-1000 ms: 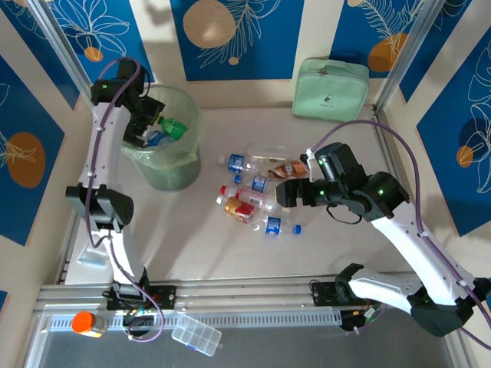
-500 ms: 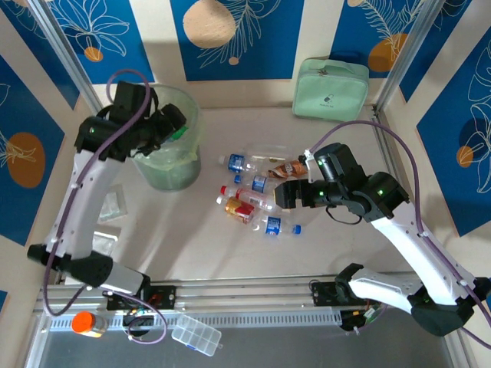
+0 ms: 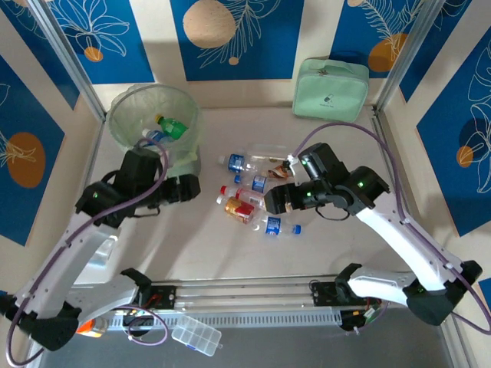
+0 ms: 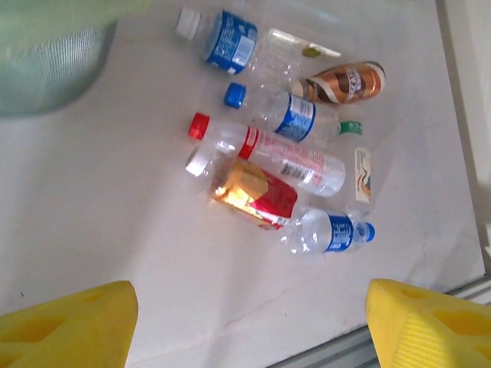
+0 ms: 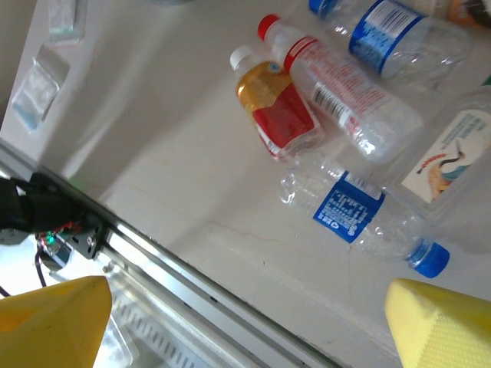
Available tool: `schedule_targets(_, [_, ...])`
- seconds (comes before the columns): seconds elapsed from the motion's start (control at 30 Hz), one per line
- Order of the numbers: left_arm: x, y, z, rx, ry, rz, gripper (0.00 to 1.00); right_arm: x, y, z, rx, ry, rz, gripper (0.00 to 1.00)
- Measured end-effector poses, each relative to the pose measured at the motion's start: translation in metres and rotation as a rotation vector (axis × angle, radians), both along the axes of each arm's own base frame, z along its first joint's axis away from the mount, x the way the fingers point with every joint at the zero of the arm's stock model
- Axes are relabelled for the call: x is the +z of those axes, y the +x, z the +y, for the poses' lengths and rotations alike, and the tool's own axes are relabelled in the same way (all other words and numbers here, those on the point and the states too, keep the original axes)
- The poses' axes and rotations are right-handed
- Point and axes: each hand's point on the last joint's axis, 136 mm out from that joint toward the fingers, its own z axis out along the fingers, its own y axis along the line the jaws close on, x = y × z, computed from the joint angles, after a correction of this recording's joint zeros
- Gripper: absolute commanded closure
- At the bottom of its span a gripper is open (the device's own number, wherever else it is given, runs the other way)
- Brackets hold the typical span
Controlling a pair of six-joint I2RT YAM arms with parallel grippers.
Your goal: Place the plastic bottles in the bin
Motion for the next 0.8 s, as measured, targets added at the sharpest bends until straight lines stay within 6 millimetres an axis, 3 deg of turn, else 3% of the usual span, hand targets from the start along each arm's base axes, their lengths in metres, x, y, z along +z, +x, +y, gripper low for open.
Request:
schedule_targets(0.23, [-0.06, -0.033, 0.02, 0.056, 0.002, 0.104, 0.21, -0.054, 0.01, 0.022, 0.115, -0.155, 0.106, 0.08])
schedule_targets(0.4, [-0.095, -0.052, 0.031, 0.11, 0.006, 0.191, 0.2, -0.082, 0.021, 0.029, 0.183, -0.27, 0.119, 0.08])
schedule_targets(0.6, [-0.097, -0.061, 0.037, 0.138, -0.011, 0.201, 0.19, -0.12, 0.025, 0.031, 0.238, -0.392, 0.16, 0.0])
schedule_targets(0.8, [-0.102, -0.061, 0.037, 0.137, 0.006, 0.222, 0.19, -0.145, 0.017, 0.029, 0.309, -0.488, 0.175, 0.01])
